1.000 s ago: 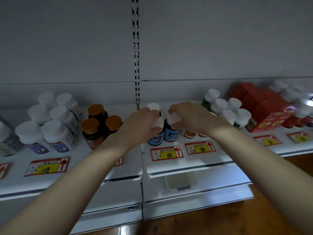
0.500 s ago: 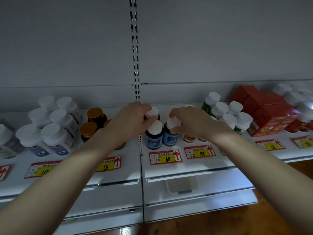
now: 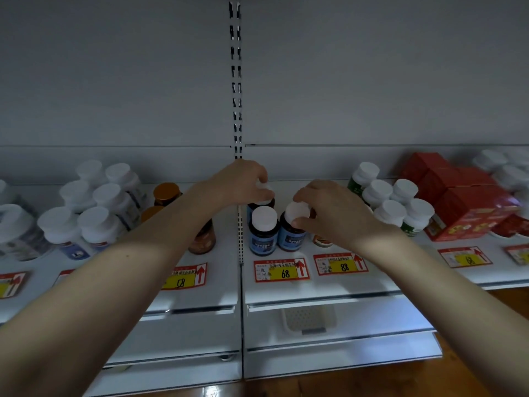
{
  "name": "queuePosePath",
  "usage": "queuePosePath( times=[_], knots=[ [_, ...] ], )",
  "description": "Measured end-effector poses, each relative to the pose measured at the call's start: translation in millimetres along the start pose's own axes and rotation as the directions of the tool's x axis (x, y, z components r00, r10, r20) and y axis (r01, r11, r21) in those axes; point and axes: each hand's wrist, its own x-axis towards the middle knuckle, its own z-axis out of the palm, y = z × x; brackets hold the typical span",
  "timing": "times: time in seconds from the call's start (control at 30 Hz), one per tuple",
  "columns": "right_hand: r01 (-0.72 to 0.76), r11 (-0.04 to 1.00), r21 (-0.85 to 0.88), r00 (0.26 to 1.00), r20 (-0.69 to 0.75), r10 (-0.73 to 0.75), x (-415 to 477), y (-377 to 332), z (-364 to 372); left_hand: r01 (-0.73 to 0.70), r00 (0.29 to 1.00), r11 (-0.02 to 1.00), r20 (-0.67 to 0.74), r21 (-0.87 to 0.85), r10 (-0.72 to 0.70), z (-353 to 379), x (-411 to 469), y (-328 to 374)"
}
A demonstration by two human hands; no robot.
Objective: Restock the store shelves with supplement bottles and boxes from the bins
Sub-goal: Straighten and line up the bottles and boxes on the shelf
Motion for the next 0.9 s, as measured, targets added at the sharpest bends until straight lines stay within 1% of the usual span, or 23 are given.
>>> queuePosePath(
  times=[0.03,0.1,0.17,0.23,0.3,0.4,0.47,0.53,0.6,0.7,0.8,0.9],
  knots=[
    [0.018,0.999,0.029,1.000,-0.015,-0.017,-1.1,-2.8,-0.5,0.008,0.999,1.000,-0.034,-0.015,-0.009,-1.5,-1.2,-0.9],
    [0.068,0.992,0.110,0.998,0.002,-0.068,-2.9,-12.6,-2.0,0.030,0.985,0.998,-0.170,-0.048,-0.038,-8.9,-5.2,-4.2],
    [0.145,0.966,0.216,0.988,0.026,-0.154,-3.5,-26.8,-1.6,0.032,0.939,0.998,-0.341,-0.052,-0.048,-21.6,-13.7,-12.8],
    [0.234,0.922,0.309,0.969,-0.001,-0.246,-0.2,-44.1,-1.1,0.017,0.879,1.000,-0.477,0.011,-0.010,-36.3,-27.4,-25.3],
    [0.282,0.910,0.303,0.956,-0.008,-0.293,7.4,-61.8,-0.4,0.020,0.839,0.999,-0.544,0.049,0.010,-50.4,-47.0,-40.3],
    [0.315,0.911,0.265,0.946,-0.018,-0.322,23.2,-83.3,1.5,0.102,0.847,0.991,-0.529,0.084,-0.043,-66.9,-81.2,-64.0],
    [0.313,0.912,0.264,0.948,-0.021,-0.319,32.7,-94.9,1.7,0.106,0.879,0.991,-0.474,0.087,-0.053,-70.5,-103.4,-77.3],
    [0.273,0.924,0.268,0.957,0.017,-0.288,42.3,-106.5,2.7,0.085,0.927,0.991,-0.372,0.100,-0.042,-69.9,-122.9,-86.7],
    [0.200,0.944,0.261,0.969,0.092,-0.231,50.7,-116.7,5.1,0.066,0.970,0.990,-0.243,0.126,-0.034,-65.4,-135.3,-91.7],
    [0.104,0.968,0.229,0.972,0.182,-0.147,61.1,-126.4,13.8,-0.033,0.994,0.989,-0.101,0.143,0.048,-54.1,-143.2,-93.3],
    [0.047,0.977,0.208,0.978,0.189,-0.087,63.9,-133.7,20.0,-0.120,0.990,0.978,-0.047,0.171,0.129,-41.1,-140.9,-99.2],
    [0.026,0.971,0.237,0.989,0.138,-0.061,63.5,-137.4,22.4,-0.132,0.987,0.976,-0.072,0.171,0.146,-32.2,-136.2,-107.7]
  ],
)
